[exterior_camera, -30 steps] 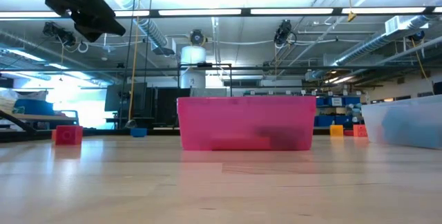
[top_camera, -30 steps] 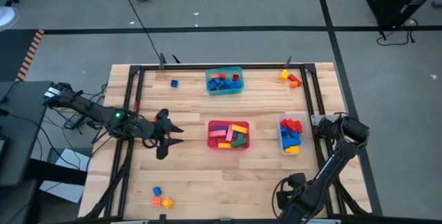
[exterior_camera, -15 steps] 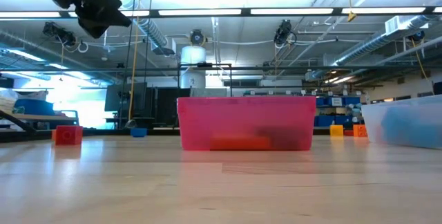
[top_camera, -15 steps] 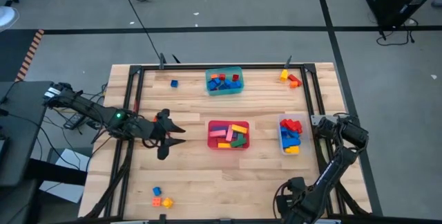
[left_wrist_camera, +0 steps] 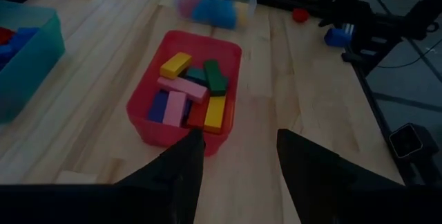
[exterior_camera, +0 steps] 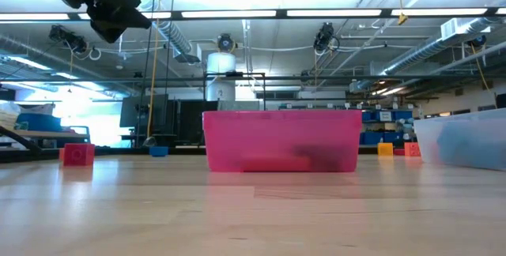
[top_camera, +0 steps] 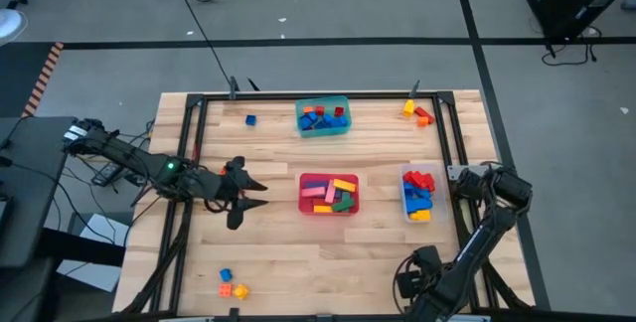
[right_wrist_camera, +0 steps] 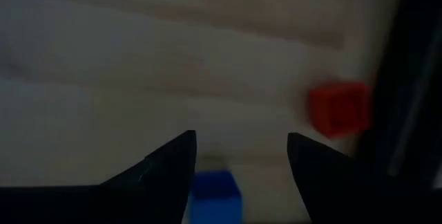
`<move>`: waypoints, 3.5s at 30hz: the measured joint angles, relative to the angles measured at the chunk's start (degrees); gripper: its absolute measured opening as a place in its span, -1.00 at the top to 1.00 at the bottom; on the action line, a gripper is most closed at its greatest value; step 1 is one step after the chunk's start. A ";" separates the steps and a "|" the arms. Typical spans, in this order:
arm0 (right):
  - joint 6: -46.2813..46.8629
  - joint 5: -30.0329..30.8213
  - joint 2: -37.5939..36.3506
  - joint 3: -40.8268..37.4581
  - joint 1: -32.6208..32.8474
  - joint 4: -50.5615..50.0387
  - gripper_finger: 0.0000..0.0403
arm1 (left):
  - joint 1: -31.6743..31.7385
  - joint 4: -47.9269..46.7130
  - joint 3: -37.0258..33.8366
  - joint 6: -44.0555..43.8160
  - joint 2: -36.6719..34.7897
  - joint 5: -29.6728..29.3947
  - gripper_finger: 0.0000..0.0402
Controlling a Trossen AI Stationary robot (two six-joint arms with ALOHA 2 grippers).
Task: Sort blocks by size
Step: Put the blue 1 stud game piece into the transparent bin, then put the yellow 1 stud game piece into the transparent bin
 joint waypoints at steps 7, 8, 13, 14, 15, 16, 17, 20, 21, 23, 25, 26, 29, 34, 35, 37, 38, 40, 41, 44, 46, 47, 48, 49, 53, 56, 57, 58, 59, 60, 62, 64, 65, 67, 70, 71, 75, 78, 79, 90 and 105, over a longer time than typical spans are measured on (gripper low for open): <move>1.71 -2.62 -2.88 0.07 1.68 7.37 -0.22 | 0.00 0.24 0.00 -0.02 0.00 0.00 0.04; 1.77 -2.18 -2.66 0.07 2.02 8.28 -0.21 | 0.00 0.22 0.00 -0.02 0.00 0.00 0.04; 2.23 -2.49 -1.03 0.07 2.93 9.92 -0.21 | 0.00 0.22 0.00 -0.02 0.00 0.00 0.04; 2.27 -2.70 -0.72 0.07 2.93 10.12 -0.22 | 0.00 0.20 0.00 -0.02 0.00 0.00 0.04; 2.31 -2.84 -0.47 0.07 2.89 10.47 -0.22 | 0.00 0.22 0.00 -0.02 0.00 0.00 0.04; 2.31 -2.84 -0.26 0.07 2.98 10.87 -0.22 | 0.00 0.21 0.00 -0.02 0.00 0.00 0.04; 2.31 -2.84 -0.16 0.07 3.04 11.26 -0.23 | 0.00 0.20 0.00 -0.02 0.00 0.00 0.04; 2.30 -2.60 0.22 0.04 3.14 12.22 -0.22 | 0.00 0.22 0.00 -0.02 0.00 0.00 0.04; 2.30 -2.66 0.50 0.04 3.18 12.35 -0.22 | 0.00 0.30 0.00 -0.02 0.00 0.00 0.04; 2.31 -2.81 0.80 -0.07 3.21 12.97 -0.21 | 0.02 0.62 0.00 -0.04 0.00 -0.02 0.04; 2.31 -2.80 1.21 -0.04 3.35 13.18 -0.21 | 0.01 0.75 0.00 -0.04 -0.02 -0.02 0.04; 2.31 -2.82 1.38 -0.04 3.41 13.18 -0.21 | 0.00 0.94 0.00 -0.04 -0.02 -0.02 0.04; 2.30 -2.91 2.62 -0.04 3.63 14.15 -0.22 | 0.00 1.87 0.00 -0.05 -0.02 -0.02 0.04; 2.05 -3.06 5.21 -0.04 3.87 17.53 -0.21 | -0.02 2.17 0.00 -0.17 -0.02 -0.02 0.04; 1.97 -3.06 5.65 -0.04 3.87 17.72 -0.20 | -0.02 2.31 0.00 -0.17 -0.02 -0.01 0.04; 1.77 -3.03 6.61 -0.04 3.87 17.80 -0.18 | -0.02 2.25 0.00 -0.20 -0.02 -0.02 0.04; 1.75 -3.03 7.00 0.05 3.87 17.96 -0.16 | -0.02 2.26 0.00 -0.20 -0.02 -0.02 0.04; 1.45 -3.03 7.42 0.12 3.86 18.35 -0.10 | -0.02 2.27 0.00 -0.20 -0.02 -0.02 0.04; 1.36 -3.02 7.63 0.23 3.85 18.54 -0.06 | -0.02 2.27 0.00 -0.20 -0.02 -0.02 0.04; 0.78 -2.93 7.80 0.24 3.83 18.62 0.15 | -0.02 2.30 0.00 -0.22 -0.02 0.00 0.04; -0.18 -2.64 7.64 0.22 3.83 18.16 0.28 | -0.02 2.36 0.00 -0.22 -0.02 -0.02 0.04; -0.30 -2.62 7.52 0.22 3.83 17.81 0.28 | -0.02 2.38 0.00 -0.22 -0.02 -0.01 0.04; -0.35 -2.64 7.36 0.21 3.83 17.25 0.28 | -0.02 2.44 0.00 -0.22 -0.02 0.00 0.04; -0.50 -2.64 7.00 0.12 3.81 16.22 0.28 | -0.02 2.62 0.00 -0.17 -0.02 -0.02 0.04; -1.69 -0.30 3.59 -0.09 2.56 9.29 0.28 | -0.02 3.51 0.00 -0.07 -0.02 -0.02 0.04; -2.87 4.06 -1.22 0.46 0.71 1.35 0.28 | -0.02 3.61 0.00 -0.07 -0.02 -0.02 0.04; -3.19 5.70 -2.66 0.44 -0.04 -0.94 0.28 | -0.02 3.61 0.00 -0.07 -0.02 0.00 0.04; -3.51 7.29 -4.17 0.44 -0.93 -3.36 0.28 | -0.02 3.61 0.00 -0.07 -0.02 -0.01 0.04; -4.09 8.81 -5.87 0.43 -1.94 -6.24 0.28 | -0.02 3.61 0.00 -0.07 -0.02 -0.02 0.04; -4.70 10.34 -7.78 0.42 -3.04 -9.24 0.28 | -0.02 3.61 0.00 -0.07 -0.02 0.00 0.04; -6.04 13.54 -11.21 0.45 -5.65 -14.75 0.28 | -0.02 3.59 0.00 -0.07 -0.02 -0.01 0.04; -8.09 15.85 -13.97 0.35 -8.69 -19.06 0.28 | -0.02 3.59 0.00 -0.06 -0.02 0.00 0.04; -9.75 17.13 -15.62 0.07 -10.29 -19.23 0.28 | -0.03 3.59 0.00 -0.04 -0.02 -0.01 0.04; -14.93 21.82 -19.65 -2.23 -13.81 -18.06 0.28 | -0.02 3.59 0.00 -0.04 -0.02 -0.02 0.04; -17.92 24.39 -23.98 -6.66 -19.50 -17.58 0.28 | -0.02 3.59 0.00 -0.04 0.00 0.00 0.04; -18.53 24.12 -25.16 -8.61 -21.21 -18.19 0.28 | -0.02 3.64 0.00 -0.04 0.00 0.00 0.04; -20.02 22.47 -31.17 -16.69 -26.36 -15.37 0.28 | -0.04 3.63 0.00 -0.04 -0.02 -0.02 0.04; -21.49 20.00 -35.26 -24.04 -28.70 -6.74 0.28 | -0.04 3.61 0.00 -0.04 -0.02 -0.02 0.04; -21.54 19.44 -36.49 -26.60 -29.15 -4.03 0.28 | -0.04 3.61 0.00 -0.04 -0.02 0.00 0.04; -17.41 13.40 -38.77 -38.46 -30.94 5.42 -0.08 | -0.04 3.49 -0.01 -0.02 -0.01 0.00 0.04; -21.02 18.66 -38.86 -26.73 -30.93 -7.63 -0.86 | -0.04 4.86 0.00 -3.59 -0.03 -0.01 0.04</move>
